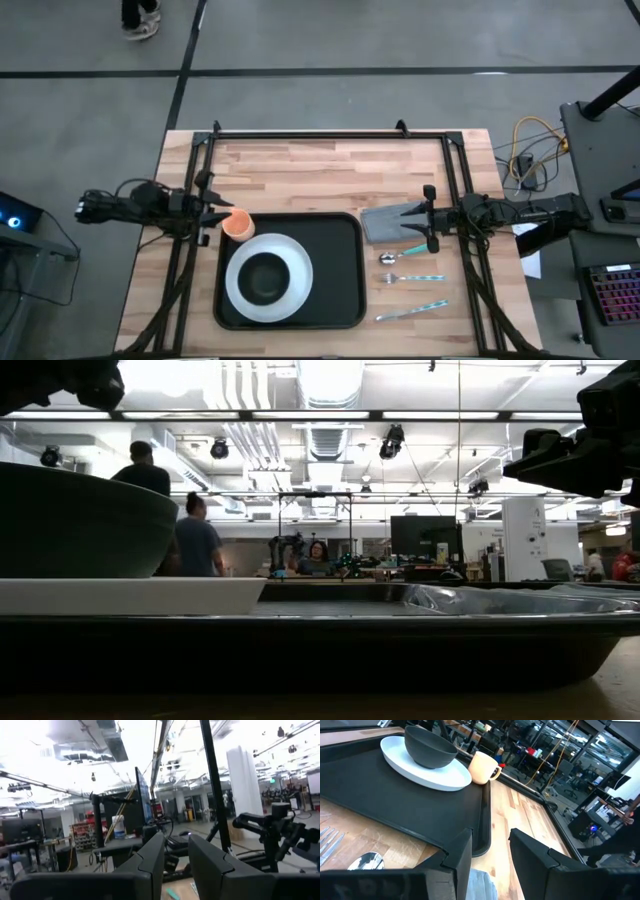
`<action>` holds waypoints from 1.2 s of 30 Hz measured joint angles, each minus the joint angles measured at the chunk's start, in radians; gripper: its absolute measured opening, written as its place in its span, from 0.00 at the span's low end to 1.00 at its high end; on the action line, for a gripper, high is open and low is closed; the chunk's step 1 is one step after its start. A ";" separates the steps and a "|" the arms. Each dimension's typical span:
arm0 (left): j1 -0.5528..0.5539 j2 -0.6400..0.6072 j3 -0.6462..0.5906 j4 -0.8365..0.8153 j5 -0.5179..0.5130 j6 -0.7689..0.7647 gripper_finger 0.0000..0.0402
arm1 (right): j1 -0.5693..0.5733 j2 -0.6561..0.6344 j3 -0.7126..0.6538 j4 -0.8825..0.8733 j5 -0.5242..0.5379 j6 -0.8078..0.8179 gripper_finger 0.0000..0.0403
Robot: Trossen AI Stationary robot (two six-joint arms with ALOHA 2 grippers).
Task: Set up tray
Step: Put the gray napkin to the right of the white plate on the black tray
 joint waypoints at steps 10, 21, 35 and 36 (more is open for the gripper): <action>0.000 -0.111 -0.126 0.123 0.026 0.000 0.18 | 0.000 -0.001 0.000 0.000 0.000 0.000 0.30; 0.000 -0.076 -0.153 0.126 0.026 0.008 0.18 | 0.000 0.000 0.000 0.000 -0.001 0.000 0.31; 0.000 -0.077 -0.151 -0.080 0.014 0.051 0.18 | 0.000 -0.001 0.000 0.000 0.000 0.000 0.31; 0.000 -0.076 -0.150 -0.091 0.014 0.052 0.18 | 0.000 -0.001 0.000 0.000 0.000 0.000 0.31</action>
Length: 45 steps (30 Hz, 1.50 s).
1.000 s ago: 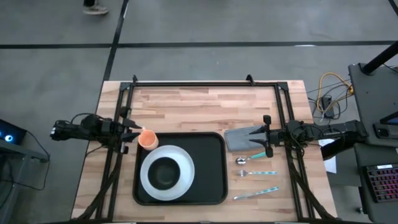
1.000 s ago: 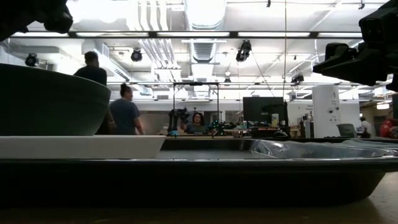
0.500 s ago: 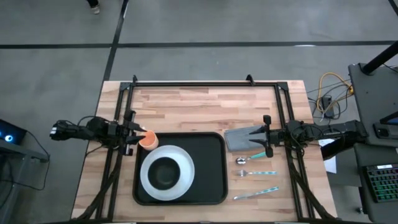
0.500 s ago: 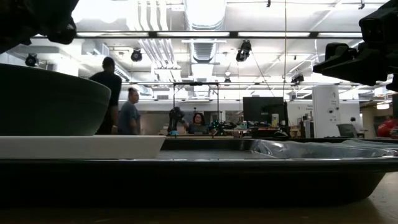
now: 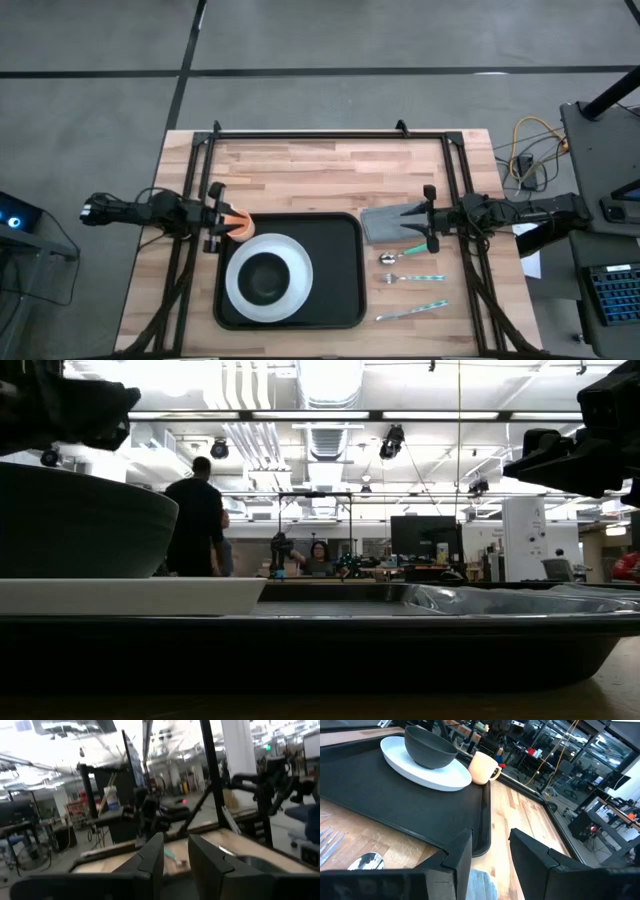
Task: Set up tray
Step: Put the gray napkin to the right of the white plate on the black tray
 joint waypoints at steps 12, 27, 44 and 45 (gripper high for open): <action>0.000 0.000 0.002 -0.144 -0.007 0.003 0.18 | 0.000 0.000 0.000 0.000 0.000 0.000 0.30; 0.000 0.013 0.005 -0.200 -0.026 -0.016 0.18 | 0.000 0.001 0.000 0.000 0.000 0.000 0.31; 0.000 0.013 0.005 -0.201 -0.026 -0.017 0.18 | 0.000 0.001 0.000 0.000 0.000 0.000 0.30; 0.000 0.013 0.005 -0.201 -0.026 -0.017 0.18 | 0.000 0.001 0.000 0.000 0.000 0.000 0.31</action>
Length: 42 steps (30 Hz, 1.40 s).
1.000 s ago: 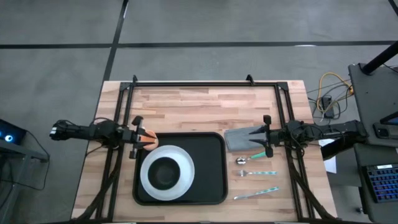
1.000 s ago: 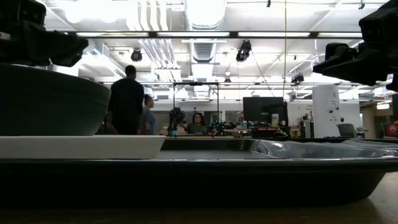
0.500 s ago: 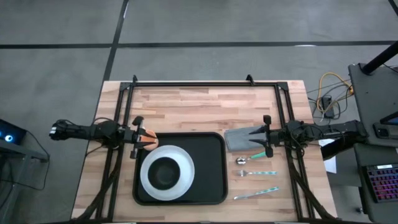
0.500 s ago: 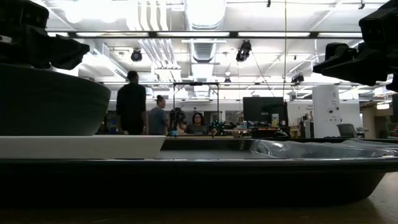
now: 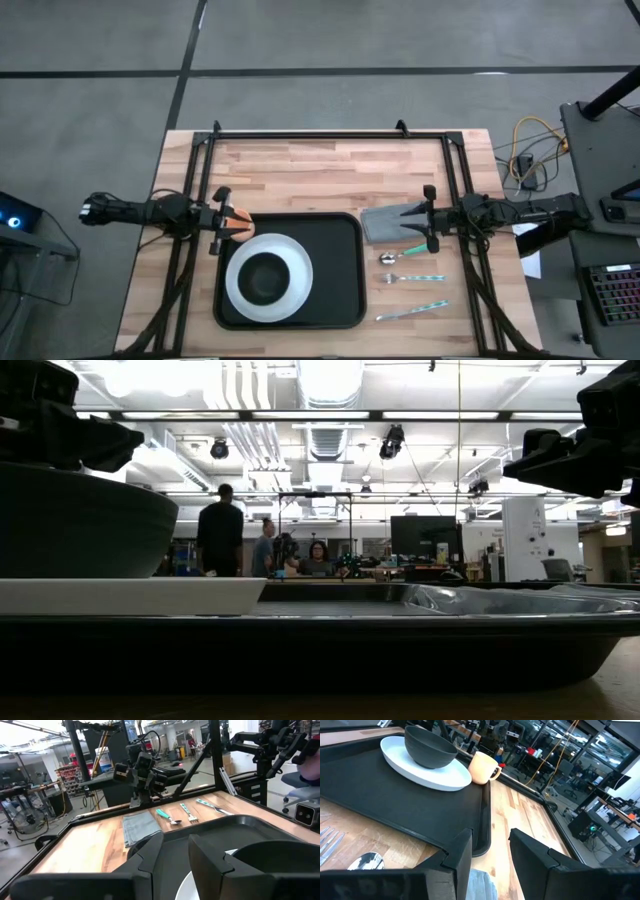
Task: Set up tray
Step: Put the gray napkin to the right of the white plate on the black tray
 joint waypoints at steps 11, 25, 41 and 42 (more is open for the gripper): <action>0.000 0.000 0.000 0.000 0.000 0.000 0.18 | 0.000 0.000 0.000 0.000 0.000 0.000 0.31; 0.000 0.000 -0.001 -0.001 -0.002 0.000 0.18 | 0.000 -0.001 0.000 0.003 -0.005 -0.190 0.30; 0.000 0.000 -0.001 -0.001 -0.002 -0.001 0.18 | 0.000 0.006 0.000 0.264 -0.089 0.333 0.31; 0.000 0.000 -0.001 -0.001 -0.002 -0.001 0.18 | 0.000 0.005 0.000 0.277 -0.088 0.355 0.30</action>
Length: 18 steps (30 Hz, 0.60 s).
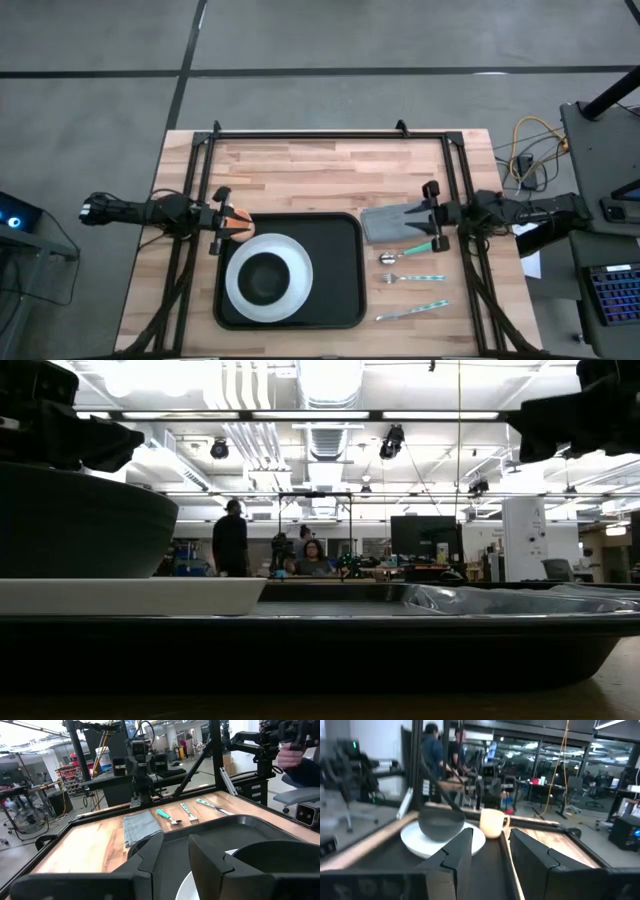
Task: Set up tray
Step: Put the gray napkin to the right of the white plate on the black tray
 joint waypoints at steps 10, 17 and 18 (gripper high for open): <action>0.000 0.000 0.000 0.000 0.000 0.000 0.18 | 0.000 0.000 0.001 0.139 0.003 0.115 0.30; 0.000 0.000 -0.001 0.000 0.000 0.000 0.18 | 0.000 0.041 0.123 -0.053 0.047 0.125 0.30; 0.000 0.000 -0.001 0.000 0.000 0.000 0.18 | 0.000 0.057 0.155 -0.107 0.066 0.122 0.30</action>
